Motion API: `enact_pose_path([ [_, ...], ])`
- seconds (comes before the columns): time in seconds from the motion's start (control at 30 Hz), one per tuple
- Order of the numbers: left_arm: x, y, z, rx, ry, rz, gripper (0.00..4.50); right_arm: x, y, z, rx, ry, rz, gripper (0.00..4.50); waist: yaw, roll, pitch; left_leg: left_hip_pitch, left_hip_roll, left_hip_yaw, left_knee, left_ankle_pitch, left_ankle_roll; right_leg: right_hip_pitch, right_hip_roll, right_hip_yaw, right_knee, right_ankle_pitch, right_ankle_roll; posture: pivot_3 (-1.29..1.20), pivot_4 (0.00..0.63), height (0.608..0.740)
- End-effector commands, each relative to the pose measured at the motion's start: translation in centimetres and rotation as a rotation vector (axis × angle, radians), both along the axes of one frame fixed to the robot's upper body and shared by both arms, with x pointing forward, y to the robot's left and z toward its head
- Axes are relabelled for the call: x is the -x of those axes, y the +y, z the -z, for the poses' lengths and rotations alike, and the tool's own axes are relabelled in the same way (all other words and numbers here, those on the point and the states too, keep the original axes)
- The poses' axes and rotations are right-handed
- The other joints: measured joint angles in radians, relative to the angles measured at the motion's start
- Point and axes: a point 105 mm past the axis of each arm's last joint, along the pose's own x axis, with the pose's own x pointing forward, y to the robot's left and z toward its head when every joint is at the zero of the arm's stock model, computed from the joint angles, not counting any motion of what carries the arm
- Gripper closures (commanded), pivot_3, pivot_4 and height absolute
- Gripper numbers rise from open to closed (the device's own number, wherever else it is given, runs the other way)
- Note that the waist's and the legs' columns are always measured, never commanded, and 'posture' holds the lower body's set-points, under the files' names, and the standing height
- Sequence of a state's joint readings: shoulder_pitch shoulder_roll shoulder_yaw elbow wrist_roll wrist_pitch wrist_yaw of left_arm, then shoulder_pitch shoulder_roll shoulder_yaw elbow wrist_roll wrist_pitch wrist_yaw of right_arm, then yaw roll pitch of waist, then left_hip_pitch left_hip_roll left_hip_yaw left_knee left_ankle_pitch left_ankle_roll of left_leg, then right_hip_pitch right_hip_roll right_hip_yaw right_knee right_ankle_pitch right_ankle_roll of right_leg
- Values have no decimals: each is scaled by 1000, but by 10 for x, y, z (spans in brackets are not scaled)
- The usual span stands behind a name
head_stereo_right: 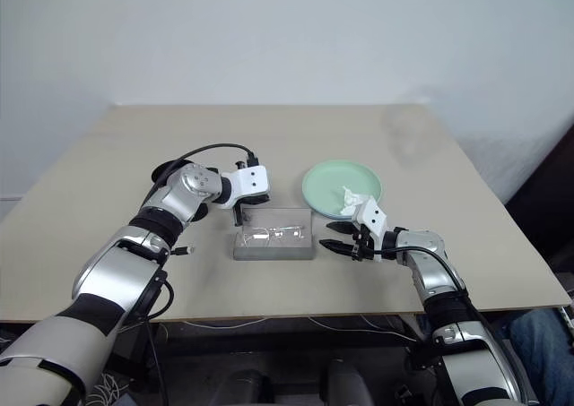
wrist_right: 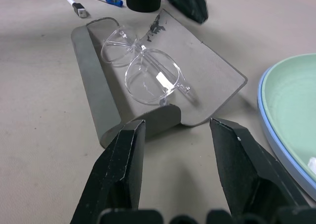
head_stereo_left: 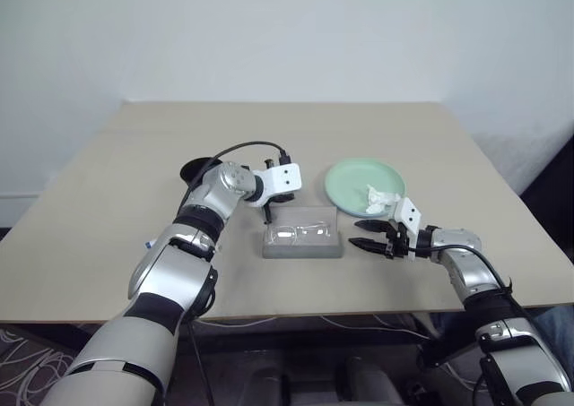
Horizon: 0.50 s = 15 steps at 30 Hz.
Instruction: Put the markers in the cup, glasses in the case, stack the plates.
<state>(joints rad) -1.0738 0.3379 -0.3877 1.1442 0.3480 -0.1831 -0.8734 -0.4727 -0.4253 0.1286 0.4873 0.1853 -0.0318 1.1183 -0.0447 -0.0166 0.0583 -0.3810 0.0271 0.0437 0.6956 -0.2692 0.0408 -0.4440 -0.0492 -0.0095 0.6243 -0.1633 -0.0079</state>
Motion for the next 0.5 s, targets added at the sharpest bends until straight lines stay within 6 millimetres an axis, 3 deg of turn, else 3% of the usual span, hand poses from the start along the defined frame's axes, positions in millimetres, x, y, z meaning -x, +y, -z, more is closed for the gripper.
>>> enact_pose_path([
  [0.03, -1, -2, -2, -11, -17, 11, 4459, -3, 2, -23, -33, -68, -23, 2210, 0, 0, 0, 0, 0, 0, 0, 0, 0, 0, 0, 0, 0, 0, 0, 0, 0, 721],
  [0.23, 6, 2, 10, -3, 74, 7, 4459, -2, 1, -24, -30, -71, -19, 2210, -1, 0, 0, 1, 0, 0, 0, 0, 0, 0, 0, 0, 0, 0, 0, 0, 0, 721],
  [0.5, 23, 1, -13, 164, 236, 104, 4459, -3, -1, -23, -31, -72, -4, 2210, 0, 0, 0, 1, 0, 0, 0, 0, 0, 0, 0, 0, 0, 0, 0, 0, 0, 721],
])
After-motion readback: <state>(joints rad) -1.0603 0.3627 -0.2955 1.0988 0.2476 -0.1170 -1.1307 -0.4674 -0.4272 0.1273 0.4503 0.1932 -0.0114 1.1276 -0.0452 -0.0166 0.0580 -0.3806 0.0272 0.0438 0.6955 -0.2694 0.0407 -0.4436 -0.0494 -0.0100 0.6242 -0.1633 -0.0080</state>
